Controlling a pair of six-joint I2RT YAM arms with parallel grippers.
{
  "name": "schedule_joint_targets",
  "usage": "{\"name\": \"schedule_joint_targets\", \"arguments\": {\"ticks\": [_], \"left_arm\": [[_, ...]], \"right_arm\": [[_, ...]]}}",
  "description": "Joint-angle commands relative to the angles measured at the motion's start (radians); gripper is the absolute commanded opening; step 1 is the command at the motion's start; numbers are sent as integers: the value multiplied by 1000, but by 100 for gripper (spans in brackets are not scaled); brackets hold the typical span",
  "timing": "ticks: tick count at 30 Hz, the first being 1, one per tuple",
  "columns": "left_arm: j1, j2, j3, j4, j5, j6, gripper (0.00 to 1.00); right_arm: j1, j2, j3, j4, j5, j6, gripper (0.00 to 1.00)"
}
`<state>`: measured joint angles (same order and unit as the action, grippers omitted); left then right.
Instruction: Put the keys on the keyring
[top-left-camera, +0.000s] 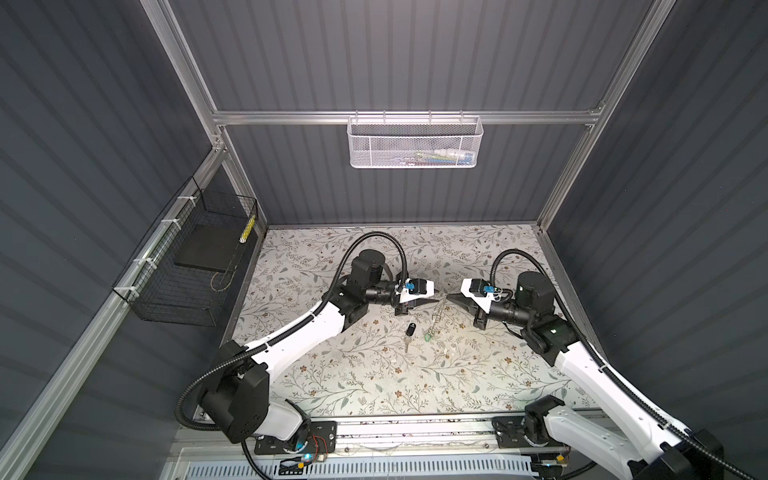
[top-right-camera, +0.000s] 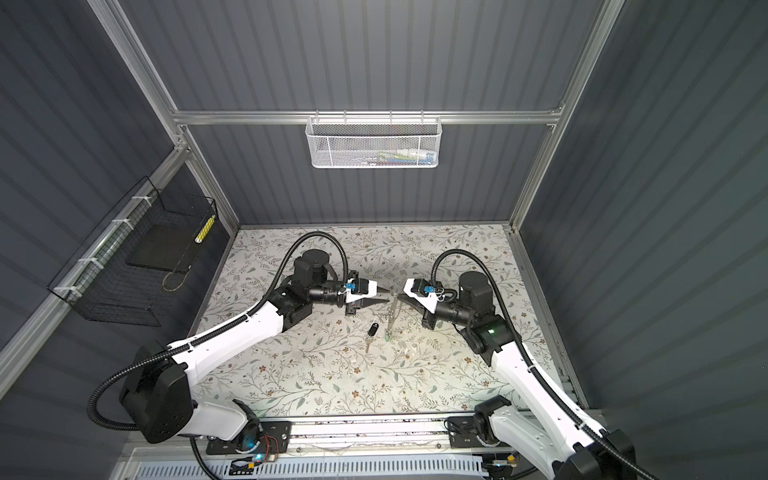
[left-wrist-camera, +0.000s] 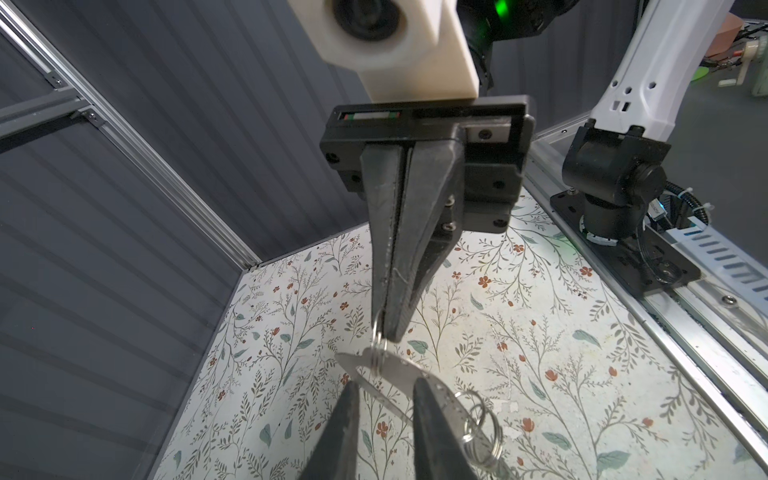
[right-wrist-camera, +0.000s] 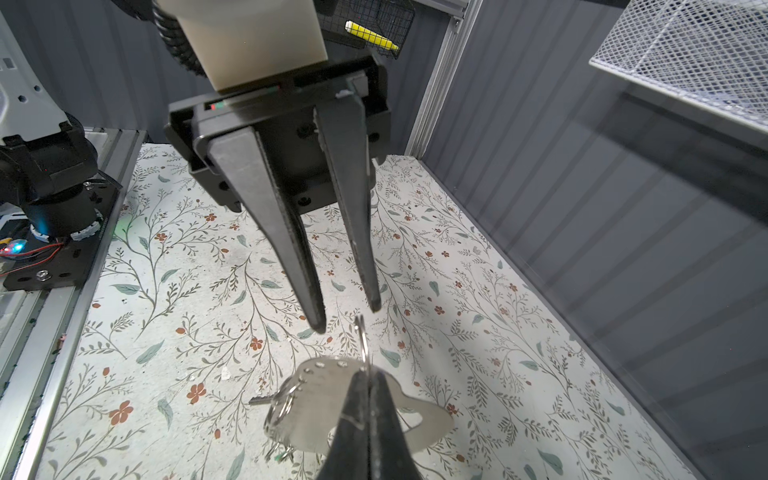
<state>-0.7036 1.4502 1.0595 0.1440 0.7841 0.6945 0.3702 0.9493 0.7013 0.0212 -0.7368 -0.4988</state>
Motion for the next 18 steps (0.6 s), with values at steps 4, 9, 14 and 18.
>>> {"name": "schedule_joint_targets", "arguments": {"ticks": [4,9,14,18], "left_arm": [[-17,21,52,-7,0,4,20],[-22,31,63,-11,1,5,17],[-23,42,72,-26,5,16,9],[-24,44,77,-36,10,20,2]], "right_arm": [[4,8,14,-8,-29,-9,0],[6,8,15,-14,-33,-14,0],[6,6,15,-13,-33,-15,0],[6,2,15,-9,-35,-11,0]]}}
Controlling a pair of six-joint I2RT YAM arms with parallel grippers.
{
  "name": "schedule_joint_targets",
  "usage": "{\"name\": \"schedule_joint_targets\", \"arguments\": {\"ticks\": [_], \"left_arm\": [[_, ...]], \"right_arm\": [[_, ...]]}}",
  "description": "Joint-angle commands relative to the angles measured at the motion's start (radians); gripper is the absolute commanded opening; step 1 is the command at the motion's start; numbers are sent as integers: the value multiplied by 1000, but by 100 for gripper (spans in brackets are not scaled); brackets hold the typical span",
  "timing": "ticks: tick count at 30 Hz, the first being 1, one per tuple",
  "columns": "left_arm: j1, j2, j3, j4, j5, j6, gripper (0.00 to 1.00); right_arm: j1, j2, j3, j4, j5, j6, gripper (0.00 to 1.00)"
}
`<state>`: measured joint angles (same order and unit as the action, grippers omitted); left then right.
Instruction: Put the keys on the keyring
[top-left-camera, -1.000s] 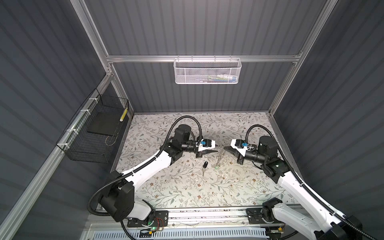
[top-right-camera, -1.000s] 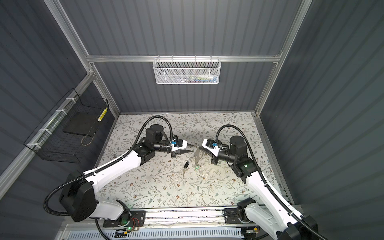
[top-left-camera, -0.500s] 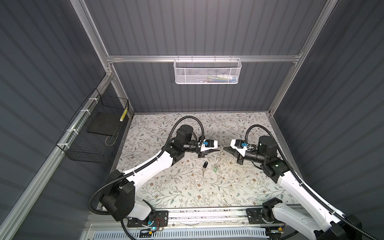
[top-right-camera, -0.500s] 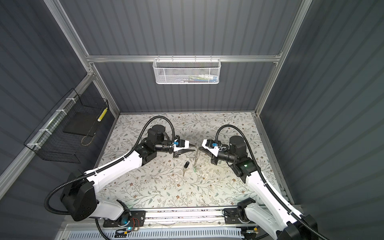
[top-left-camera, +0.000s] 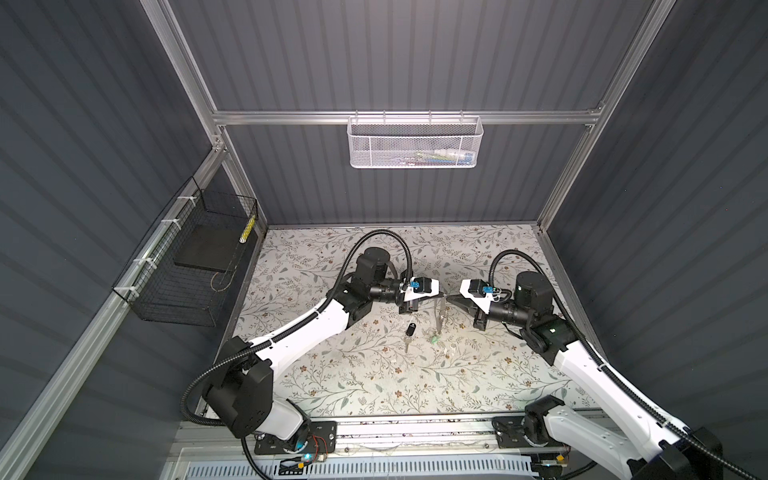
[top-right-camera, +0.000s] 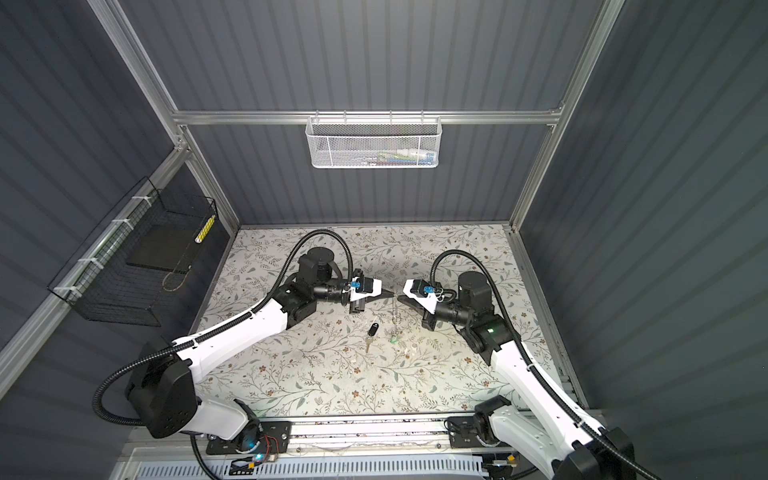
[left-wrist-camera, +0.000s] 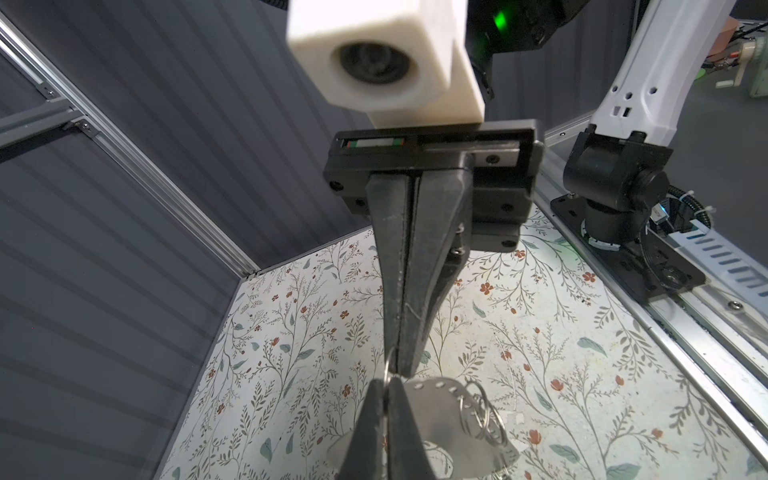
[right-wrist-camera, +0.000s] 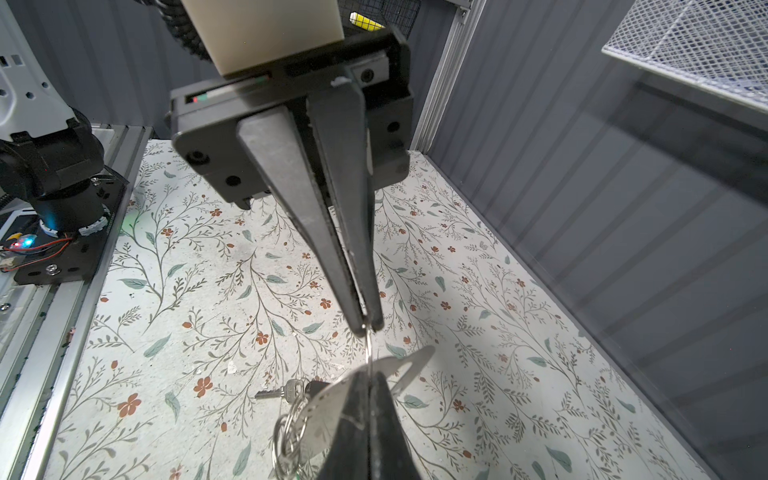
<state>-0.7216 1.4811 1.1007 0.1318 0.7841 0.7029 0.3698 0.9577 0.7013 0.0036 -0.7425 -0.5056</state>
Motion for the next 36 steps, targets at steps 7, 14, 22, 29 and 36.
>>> {"name": "schedule_joint_targets", "arguments": {"ticks": [7,14,22,29,36], "left_arm": [[-7,13,42,-20,67,5,0],[-4,23,49,-14,139,-11,0],[-6,24,46,10,149,-26,0],[-2,17,26,30,129,-43,0],[46,20,7,62,58,-211,33]], "right_arm": [[6,-13,5,12,-17,-4,16],[6,-34,2,3,-13,-13,22],[6,-54,-2,-4,-37,-16,10],[6,-71,-8,-32,-28,-27,0],[5,-63,8,-82,7,-30,0]]}}
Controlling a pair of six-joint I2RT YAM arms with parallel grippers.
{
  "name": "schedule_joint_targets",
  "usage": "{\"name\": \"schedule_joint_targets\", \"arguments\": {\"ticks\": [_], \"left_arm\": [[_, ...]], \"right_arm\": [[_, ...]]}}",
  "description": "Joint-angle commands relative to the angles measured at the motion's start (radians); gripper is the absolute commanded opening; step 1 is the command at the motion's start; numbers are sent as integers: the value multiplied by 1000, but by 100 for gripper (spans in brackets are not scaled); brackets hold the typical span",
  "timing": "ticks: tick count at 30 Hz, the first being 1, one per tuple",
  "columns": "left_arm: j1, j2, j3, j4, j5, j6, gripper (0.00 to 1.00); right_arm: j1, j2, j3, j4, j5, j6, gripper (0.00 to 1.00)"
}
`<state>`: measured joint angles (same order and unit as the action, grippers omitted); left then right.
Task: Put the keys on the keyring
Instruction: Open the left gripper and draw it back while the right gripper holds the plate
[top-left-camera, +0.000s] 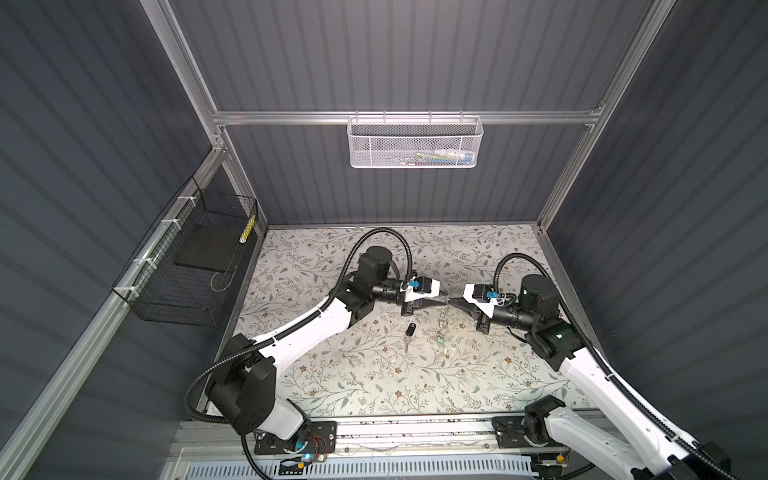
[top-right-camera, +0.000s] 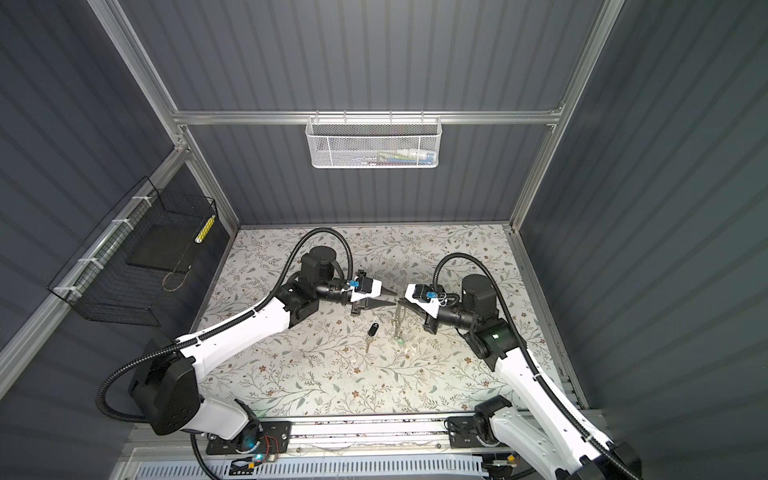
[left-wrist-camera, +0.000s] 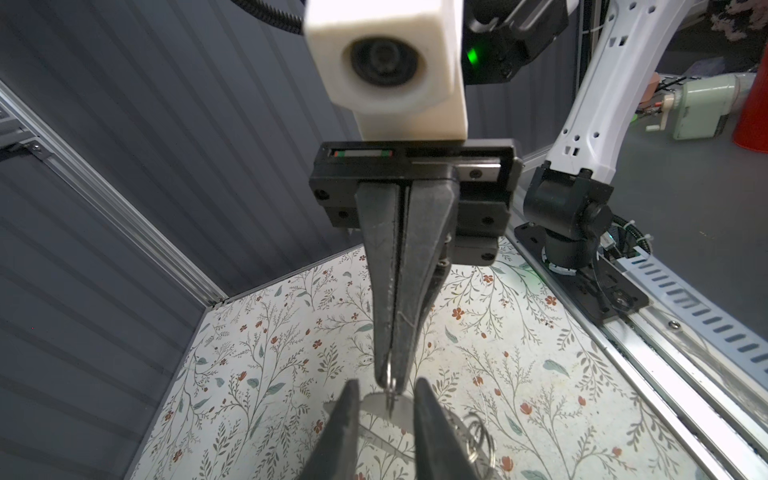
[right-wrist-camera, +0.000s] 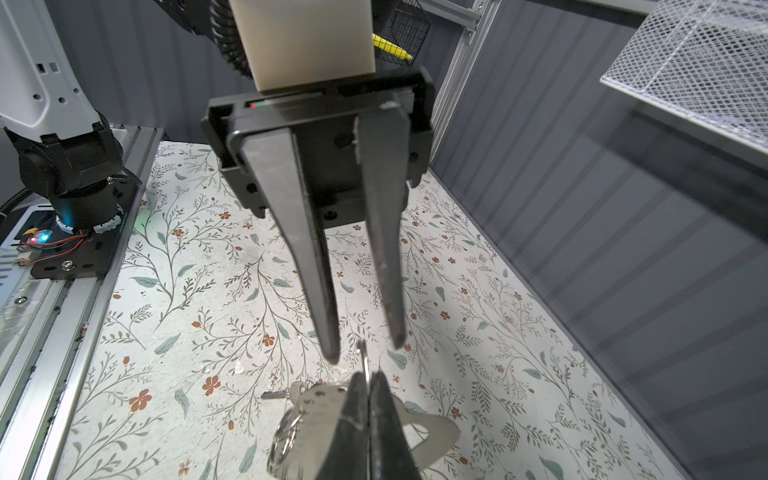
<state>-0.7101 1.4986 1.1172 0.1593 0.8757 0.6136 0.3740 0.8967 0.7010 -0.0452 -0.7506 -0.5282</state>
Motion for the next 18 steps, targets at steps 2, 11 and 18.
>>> {"name": "schedule_joint_targets", "arguments": {"ticks": [2,11,18], "left_arm": [[78,11,12,4,-39,-212,35],[106,23,69,-350,-267,-240,49],[93,62,1,-470,-409,-354,41]], "right_arm": [[2,5,14,-49,21,-12,0],[-1,45,50,-128,67,-20,0],[-20,51,76,-213,130,-38,0]]}}
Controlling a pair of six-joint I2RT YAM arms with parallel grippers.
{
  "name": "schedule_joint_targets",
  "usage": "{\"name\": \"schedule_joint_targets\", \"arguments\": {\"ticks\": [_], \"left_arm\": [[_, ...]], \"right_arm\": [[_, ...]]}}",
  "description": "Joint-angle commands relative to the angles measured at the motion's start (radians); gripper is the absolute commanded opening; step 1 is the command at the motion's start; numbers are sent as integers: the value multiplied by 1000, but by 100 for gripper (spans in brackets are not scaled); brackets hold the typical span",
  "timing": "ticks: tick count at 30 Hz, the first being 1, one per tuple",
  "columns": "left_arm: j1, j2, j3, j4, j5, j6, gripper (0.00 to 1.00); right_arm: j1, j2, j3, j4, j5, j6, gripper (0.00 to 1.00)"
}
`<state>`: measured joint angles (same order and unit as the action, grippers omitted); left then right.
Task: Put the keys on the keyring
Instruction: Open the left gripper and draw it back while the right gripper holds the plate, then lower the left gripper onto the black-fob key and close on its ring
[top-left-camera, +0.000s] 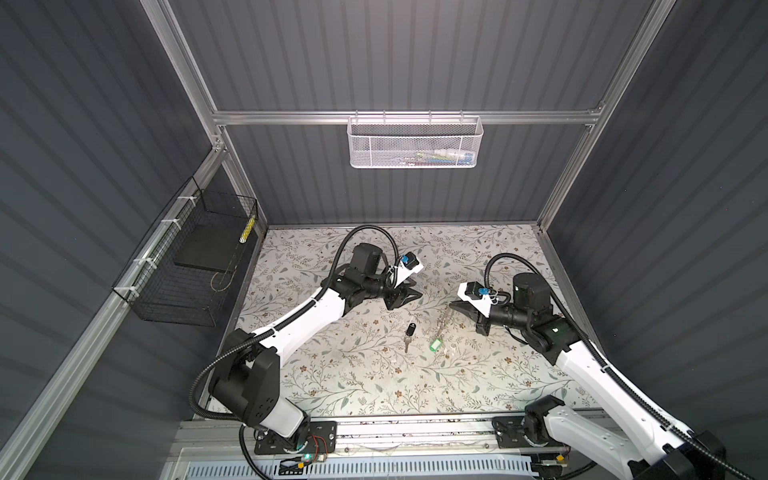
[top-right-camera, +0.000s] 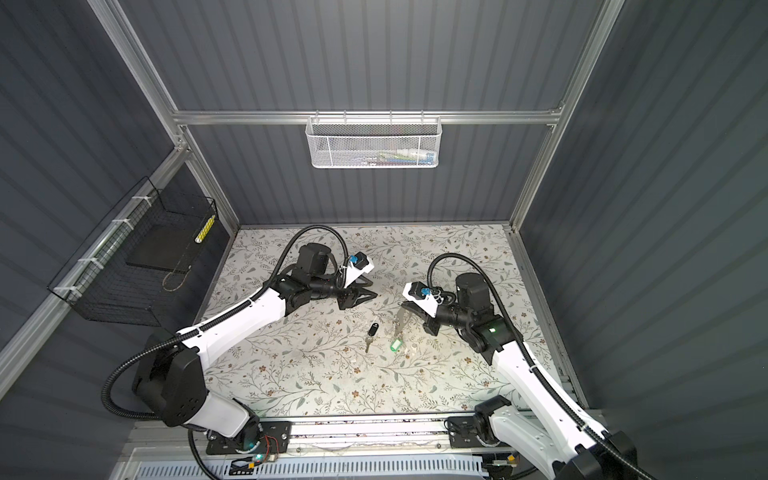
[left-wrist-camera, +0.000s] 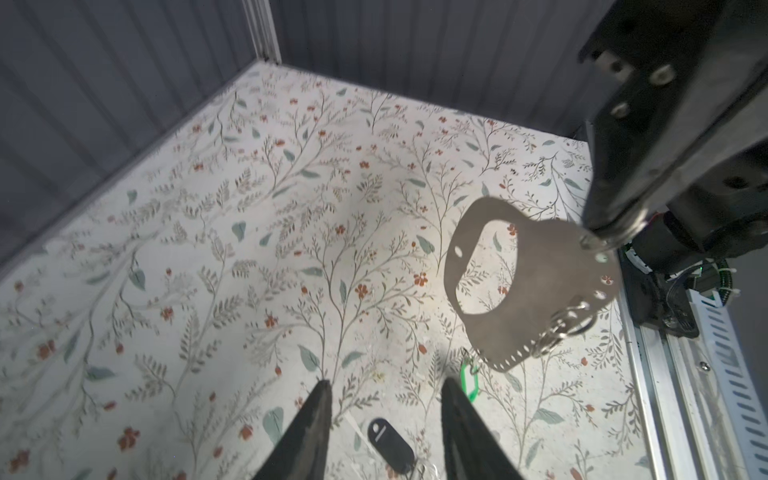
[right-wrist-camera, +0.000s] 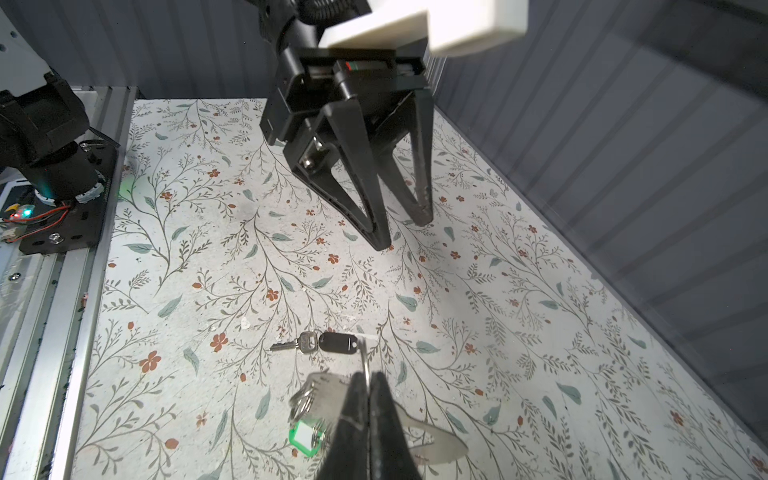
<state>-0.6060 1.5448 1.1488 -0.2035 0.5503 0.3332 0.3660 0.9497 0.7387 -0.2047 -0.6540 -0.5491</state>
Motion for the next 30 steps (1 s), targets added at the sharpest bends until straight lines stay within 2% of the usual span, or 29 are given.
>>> {"name": "schedule_joint_targets", "arguments": {"ticks": [1,6,9,13,16,18,25,30], "left_arm": [[-27,21,-39,-119,-121,-87,39],[-103,68,-56,-204,-229,-114,30],[-107,97,-66,-222,-268,-176,28],[-107,157,-21,-303,-236,-307,25],[-106,173,-45,-282,-176,-397,23],[-107,183,-52,-276,-180,-452,22],[-107,253,-39,-262,-144,-566,21],[-107,310,-3,-288,-143,-605,16]], "right_arm": [[-17,-4,41,-62,46,-16,0],[-33,-17,59,-84,55,-5,0],[-33,-24,57,-84,27,-8,0],[-33,-41,46,-77,-10,13,0],[-33,-52,22,-55,-42,26,0],[-33,-57,5,-46,-62,28,0],[-32,-59,-7,-40,-90,39,0],[-32,-63,-9,-38,-102,45,0]]}}
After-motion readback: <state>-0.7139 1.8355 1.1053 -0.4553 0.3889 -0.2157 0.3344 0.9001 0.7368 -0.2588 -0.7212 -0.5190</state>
